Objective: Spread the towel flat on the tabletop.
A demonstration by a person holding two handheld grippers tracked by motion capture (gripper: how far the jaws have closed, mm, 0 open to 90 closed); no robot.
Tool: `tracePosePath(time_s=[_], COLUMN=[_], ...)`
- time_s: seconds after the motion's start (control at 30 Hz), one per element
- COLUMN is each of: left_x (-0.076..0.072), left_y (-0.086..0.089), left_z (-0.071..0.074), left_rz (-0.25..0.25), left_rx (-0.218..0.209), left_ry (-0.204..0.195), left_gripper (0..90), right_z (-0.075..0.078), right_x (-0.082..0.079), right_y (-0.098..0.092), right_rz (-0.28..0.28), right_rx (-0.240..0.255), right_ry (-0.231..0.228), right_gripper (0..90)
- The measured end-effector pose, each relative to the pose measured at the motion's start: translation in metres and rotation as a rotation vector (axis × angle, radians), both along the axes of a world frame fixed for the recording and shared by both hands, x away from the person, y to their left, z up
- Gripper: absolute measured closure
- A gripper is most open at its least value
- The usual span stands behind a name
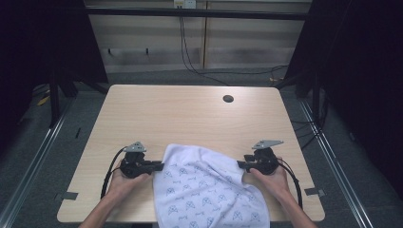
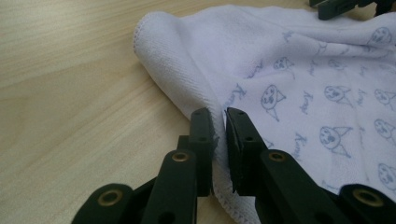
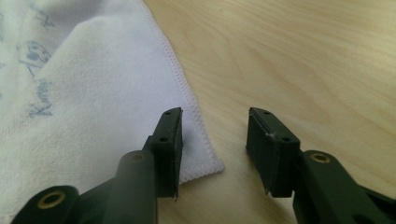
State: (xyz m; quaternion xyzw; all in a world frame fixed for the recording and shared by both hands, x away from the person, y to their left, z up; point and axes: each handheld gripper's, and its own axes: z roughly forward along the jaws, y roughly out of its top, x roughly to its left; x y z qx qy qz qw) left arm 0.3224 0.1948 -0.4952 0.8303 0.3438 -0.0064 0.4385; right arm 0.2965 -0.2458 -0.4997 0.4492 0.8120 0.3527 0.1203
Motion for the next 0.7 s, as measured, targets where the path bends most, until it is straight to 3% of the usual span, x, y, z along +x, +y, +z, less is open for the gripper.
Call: tracePosePath(time_s=[0.03,0.07,0.13,0.2,0.33,0.47,0.53,0.6,0.7], left_x=[0.0,0.0,0.002,0.003,0.006,0.006,0.005,0.006,0.008], left_y=[0.0,-0.001,-0.002,-0.002,-0.007,-0.015,-0.018,-0.019,-0.021], left_z=[0.001,0.001,0.002,0.003,0.006,0.008,0.008,0.008,0.01], left_rz=[0.0,0.002,0.003,0.009,0.014,-0.001,0.0,0.006,0.018], left_rx=[-0.002,-0.007,-0.019,-0.021,-0.029,-0.026,-0.019,-0.023,-0.032], left_ry=[-0.001,-0.001,-0.008,-0.014,-0.029,-0.041,-0.053,-0.052,-0.058], left_gripper=[81.3,81.3,81.3,81.3,81.3,81.3,81.3,81.3,81.3], right_z=[-0.001,0.0,0.0,0.001,0.008,0.02,0.026,0.031,0.034], right_x=[-0.002,-0.002,-0.001,0.003,0.02,0.043,0.051,0.054,0.05], right_y=[0.002,0.004,0.005,0.004,-0.012,-0.028,-0.035,-0.035,-0.03], right_rz=[0.008,0.019,0.028,0.021,-0.034,-0.108,-0.16,-0.188,-0.166], right_rx=[-0.015,-0.042,-0.03,-0.041,0.008,0.027,0.106,0.093,0.102], right_ry=[-0.02,-0.032,-0.024,-0.02,-0.028,-0.085,-0.106,-0.122,-0.108], right_gripper=[60.1,70.2,85.6,88.5,89.1,88.4,80.0,73.4,67.3])
